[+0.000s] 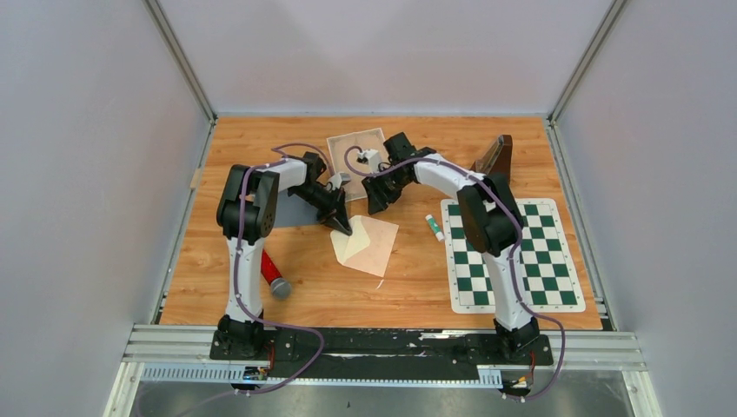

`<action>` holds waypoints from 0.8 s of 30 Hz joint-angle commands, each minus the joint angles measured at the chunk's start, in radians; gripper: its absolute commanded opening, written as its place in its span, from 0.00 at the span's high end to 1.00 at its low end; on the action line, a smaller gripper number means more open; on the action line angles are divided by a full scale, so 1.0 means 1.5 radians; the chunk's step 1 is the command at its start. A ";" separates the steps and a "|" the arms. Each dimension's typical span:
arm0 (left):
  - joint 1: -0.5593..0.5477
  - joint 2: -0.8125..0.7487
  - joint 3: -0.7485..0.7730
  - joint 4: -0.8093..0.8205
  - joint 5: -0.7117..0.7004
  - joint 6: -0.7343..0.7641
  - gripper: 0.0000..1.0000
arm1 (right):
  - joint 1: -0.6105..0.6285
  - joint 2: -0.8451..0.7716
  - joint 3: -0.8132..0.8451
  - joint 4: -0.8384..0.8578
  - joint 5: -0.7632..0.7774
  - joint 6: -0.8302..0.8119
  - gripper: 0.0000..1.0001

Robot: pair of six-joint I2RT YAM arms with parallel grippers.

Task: Place the letter into the envelope and seal it
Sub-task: Place the letter in the envelope, then pick up the envelope from the center of the board.

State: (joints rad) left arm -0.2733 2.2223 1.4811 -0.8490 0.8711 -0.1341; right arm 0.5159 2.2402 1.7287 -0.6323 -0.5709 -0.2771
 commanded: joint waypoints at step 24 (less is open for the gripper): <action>0.043 -0.089 0.072 -0.026 -0.019 0.041 0.63 | -0.002 -0.147 -0.117 0.038 0.053 -0.092 0.55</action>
State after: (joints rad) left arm -0.2596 2.2333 1.5352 -0.8490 0.8890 -0.1410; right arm 0.5678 2.1384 1.5723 -0.5285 -0.4492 -0.4423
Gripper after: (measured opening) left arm 0.329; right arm 0.448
